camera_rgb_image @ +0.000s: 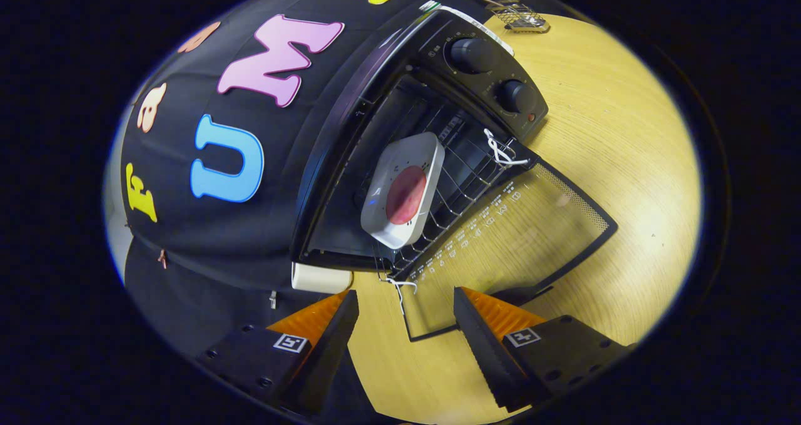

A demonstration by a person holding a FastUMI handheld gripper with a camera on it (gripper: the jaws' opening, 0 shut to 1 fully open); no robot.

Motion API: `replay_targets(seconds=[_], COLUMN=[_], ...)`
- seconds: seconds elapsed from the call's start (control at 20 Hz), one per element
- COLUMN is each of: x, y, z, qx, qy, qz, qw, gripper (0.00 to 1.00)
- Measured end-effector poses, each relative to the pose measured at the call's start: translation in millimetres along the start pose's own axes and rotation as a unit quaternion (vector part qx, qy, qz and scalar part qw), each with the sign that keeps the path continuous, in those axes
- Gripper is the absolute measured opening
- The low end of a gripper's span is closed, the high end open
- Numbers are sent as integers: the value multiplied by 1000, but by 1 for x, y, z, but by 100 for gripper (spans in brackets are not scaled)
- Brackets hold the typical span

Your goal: Open the toaster oven, put the food inside, and close the toaster oven door.

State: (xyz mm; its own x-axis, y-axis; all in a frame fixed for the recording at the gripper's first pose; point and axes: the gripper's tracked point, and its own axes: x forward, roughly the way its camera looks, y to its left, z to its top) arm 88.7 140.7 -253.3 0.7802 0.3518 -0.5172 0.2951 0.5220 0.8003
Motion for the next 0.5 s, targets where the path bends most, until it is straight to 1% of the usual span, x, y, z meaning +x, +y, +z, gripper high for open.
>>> replay_targets(seconds=[0.1, 0.2, 0.35, 0.5], x=[-6, -14, -25, -30], y=[-2, -3, -4, -11], z=[-10, -15, -16, -23], qx=[-28, -72, -157, -226], qy=[11, 8, -10, -9], qz=[-4, -11, -21, -36], qw=[1000, 997, 987, 973], gripper=[98, 98, 98, 98])
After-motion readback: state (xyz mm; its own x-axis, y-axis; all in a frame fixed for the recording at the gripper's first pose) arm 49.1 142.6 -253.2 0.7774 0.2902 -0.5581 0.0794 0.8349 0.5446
